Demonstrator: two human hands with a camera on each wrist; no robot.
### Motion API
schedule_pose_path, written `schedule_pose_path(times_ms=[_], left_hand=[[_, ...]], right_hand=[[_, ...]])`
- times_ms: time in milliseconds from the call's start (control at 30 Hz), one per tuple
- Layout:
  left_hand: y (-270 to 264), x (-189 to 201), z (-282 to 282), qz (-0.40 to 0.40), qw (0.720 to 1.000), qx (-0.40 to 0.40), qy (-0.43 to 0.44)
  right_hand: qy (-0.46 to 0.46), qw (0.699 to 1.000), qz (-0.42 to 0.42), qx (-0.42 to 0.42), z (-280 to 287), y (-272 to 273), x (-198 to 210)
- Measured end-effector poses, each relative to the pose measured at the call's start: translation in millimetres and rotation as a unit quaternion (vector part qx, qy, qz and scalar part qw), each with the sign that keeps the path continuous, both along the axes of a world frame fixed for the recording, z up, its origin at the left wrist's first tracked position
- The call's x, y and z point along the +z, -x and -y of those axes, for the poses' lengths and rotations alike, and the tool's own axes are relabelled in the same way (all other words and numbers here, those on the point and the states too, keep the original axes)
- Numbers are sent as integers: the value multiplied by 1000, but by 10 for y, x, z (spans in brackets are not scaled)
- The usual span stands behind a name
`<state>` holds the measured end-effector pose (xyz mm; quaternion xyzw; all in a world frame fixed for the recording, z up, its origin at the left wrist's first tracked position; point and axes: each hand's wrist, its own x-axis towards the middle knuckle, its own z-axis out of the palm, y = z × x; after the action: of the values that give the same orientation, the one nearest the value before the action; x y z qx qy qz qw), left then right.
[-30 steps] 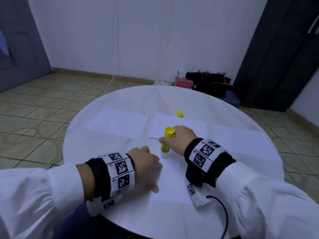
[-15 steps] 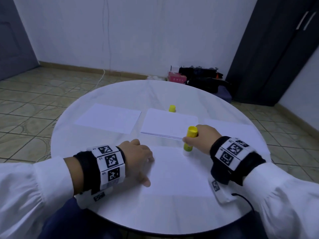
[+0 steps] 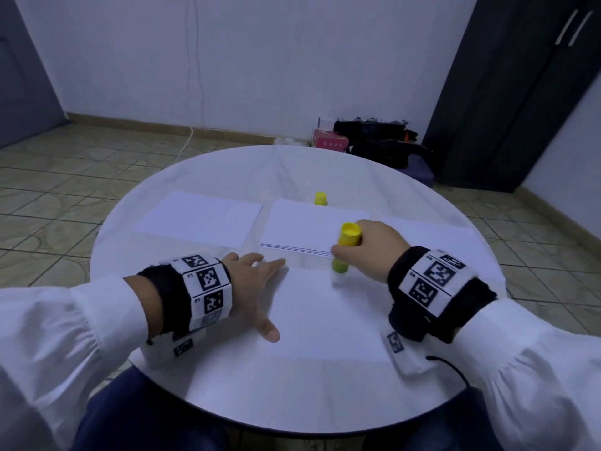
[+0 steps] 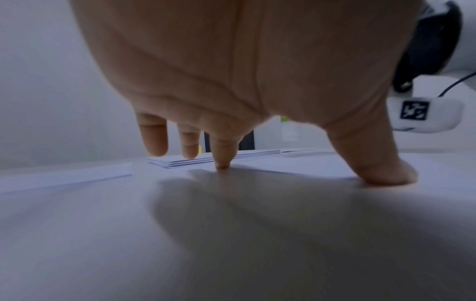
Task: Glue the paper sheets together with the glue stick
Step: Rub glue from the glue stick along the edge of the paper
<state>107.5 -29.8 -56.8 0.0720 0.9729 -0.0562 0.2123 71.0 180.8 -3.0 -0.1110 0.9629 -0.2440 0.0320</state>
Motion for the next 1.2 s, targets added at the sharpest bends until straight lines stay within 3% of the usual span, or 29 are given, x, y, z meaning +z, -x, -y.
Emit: schedule_pose_path(times_ms=[100,233,500,600,733,867,1200], left_hand=[[-1,60,-26,8,1000,16,3],[24,35,-7,12,1000,-4,6],[49,-55,-40,17,997,-54,53],[-35,80,-132,16,994,-81,73],[-67,126,-171,44,994,-46,88],[-37,149,-203,30,995,18,96],[-103,275,-322,45,993,39,97]], right_hand=[[1,997,16,70,381,-57,-50],[-13,996,25,81,658,-23,-170],[-55,984,35,166,657,-281,-100],[-69,978,33,196,620,-473,-63],[-65,971,32,226,522,-674,-34],[-74,977,25,198,303,-737,-53],[-60,996,30,55,-714,-755,-68]])
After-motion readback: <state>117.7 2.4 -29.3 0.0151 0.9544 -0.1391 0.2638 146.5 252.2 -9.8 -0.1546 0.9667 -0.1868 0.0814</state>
